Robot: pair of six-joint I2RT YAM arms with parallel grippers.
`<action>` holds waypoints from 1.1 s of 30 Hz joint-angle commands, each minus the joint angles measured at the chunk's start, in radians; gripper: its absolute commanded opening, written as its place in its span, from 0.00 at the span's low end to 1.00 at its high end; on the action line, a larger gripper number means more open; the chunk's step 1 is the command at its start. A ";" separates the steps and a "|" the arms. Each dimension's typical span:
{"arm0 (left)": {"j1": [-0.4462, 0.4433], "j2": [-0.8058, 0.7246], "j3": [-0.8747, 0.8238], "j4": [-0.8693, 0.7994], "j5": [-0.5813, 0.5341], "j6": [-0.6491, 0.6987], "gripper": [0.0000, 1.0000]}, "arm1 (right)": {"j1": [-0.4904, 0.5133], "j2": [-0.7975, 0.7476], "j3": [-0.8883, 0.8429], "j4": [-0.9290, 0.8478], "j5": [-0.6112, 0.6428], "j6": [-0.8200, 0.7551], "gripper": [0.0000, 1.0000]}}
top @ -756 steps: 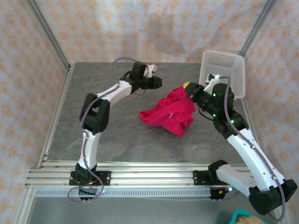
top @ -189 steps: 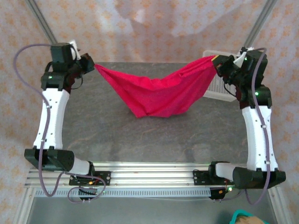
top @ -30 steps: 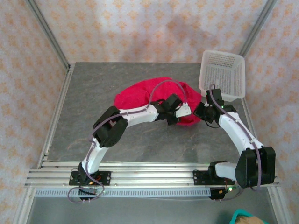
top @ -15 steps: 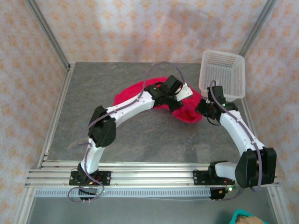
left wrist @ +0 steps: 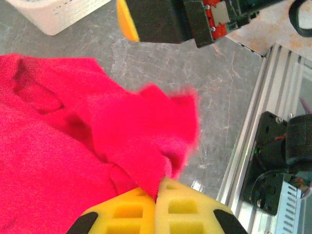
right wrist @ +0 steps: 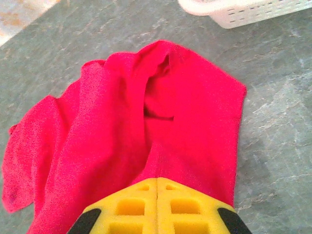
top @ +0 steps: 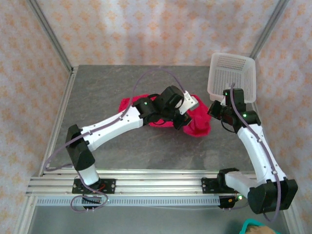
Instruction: Fold the inside-out t-shirt
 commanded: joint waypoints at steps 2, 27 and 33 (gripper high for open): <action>0.057 0.243 0.117 -0.035 0.086 -0.139 0.00 | -0.006 0.132 -0.025 0.107 0.083 0.017 0.00; 0.205 0.455 0.189 0.012 0.128 -0.382 0.00 | 0.307 -0.029 -0.398 0.297 -0.027 0.329 0.45; 0.206 0.441 0.163 0.014 0.123 -0.374 0.00 | 0.349 0.136 -0.353 0.373 0.007 0.327 0.50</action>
